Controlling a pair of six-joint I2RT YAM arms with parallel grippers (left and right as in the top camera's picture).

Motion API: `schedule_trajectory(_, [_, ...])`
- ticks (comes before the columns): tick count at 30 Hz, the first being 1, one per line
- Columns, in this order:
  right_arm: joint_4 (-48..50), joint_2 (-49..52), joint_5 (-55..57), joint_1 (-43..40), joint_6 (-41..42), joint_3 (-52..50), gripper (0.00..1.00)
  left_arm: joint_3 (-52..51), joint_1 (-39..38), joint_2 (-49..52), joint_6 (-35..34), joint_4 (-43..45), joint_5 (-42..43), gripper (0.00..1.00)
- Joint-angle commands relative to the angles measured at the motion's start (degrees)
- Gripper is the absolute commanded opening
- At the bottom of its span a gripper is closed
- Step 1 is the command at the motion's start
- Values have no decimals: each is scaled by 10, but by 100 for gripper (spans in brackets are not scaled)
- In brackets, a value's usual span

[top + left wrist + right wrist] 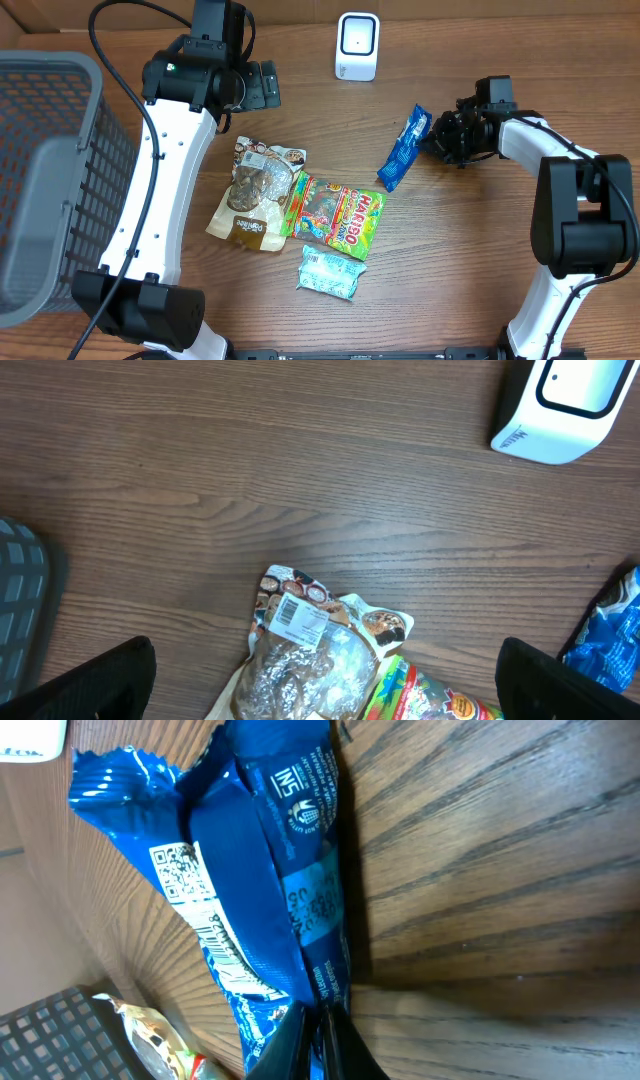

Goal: Scan the item barcode

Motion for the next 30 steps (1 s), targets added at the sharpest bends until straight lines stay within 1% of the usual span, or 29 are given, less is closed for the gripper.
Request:
schedule_trajectory(1, [-12,15,12,-3,-28,12,4,9,2,-9,13,0,-3,100])
schedule_trajectory(6, [-71,1,24,-3,-95,50,4,9,2,-9,13,0,-3,100])
schedule_trajectory(14, [-220,-37,155,3,-155,138,4,9,2,-9,13,0,-3,100])
schedule_trajectory(19, [-304,-49,226,13,-212,193,4,9,2,-9,13,0,-3,100])
schedule_trajectory(21, [-325,-49,258,20,-234,203,4,9,2,-9,13,0,-3,100])
schedule_trajectory(24, [-331,-49,321,33,-244,203,4,9,2,-9,13,0,-3,100])
schedule_trajectory(26, [-331,-49,338,39,-251,202,4,9,2,-9,13,0,-3,100])
schedule_trajectory(27, [-330,-49,338,39,-249,202,9,9,2,-9,13,0,-3,99])
schedule_trajectory(28, [-330,-49,336,39,-231,202,20,9,2,-9,13,0,-3,100])
schedule_trajectory(30, [-335,-49,321,28,-164,202,47,9,2,-9,13,0,-3,100])
